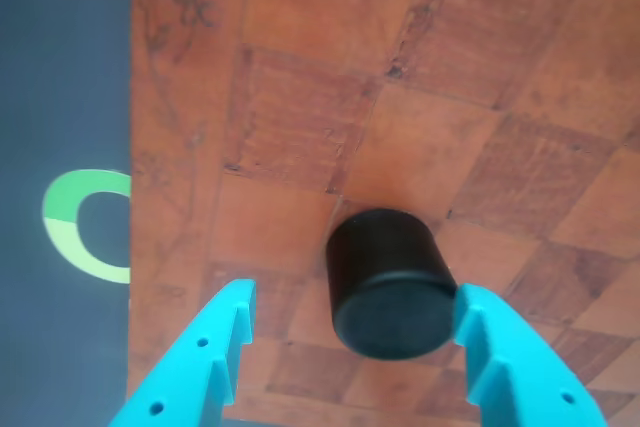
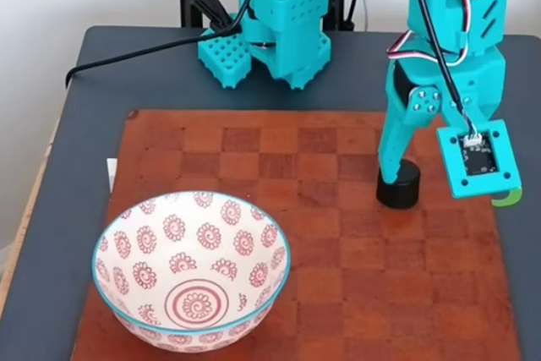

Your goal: Grasp a black cylinder and put it in the bin.

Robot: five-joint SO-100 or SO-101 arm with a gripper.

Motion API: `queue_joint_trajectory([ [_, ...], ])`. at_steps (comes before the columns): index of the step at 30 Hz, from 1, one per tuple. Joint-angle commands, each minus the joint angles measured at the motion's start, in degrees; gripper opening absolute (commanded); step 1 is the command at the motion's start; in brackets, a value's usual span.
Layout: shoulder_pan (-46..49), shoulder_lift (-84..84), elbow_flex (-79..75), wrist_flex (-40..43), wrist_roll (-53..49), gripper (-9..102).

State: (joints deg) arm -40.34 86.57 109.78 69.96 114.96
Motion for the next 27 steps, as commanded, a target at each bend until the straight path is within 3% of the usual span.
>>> queue_joint_trajectory([
  [1, 0.09, -0.62, -1.41, 0.88, -0.09, 25],
  [27, 2.72, -1.32, -1.23, 3.25, -6.06, 25],
])
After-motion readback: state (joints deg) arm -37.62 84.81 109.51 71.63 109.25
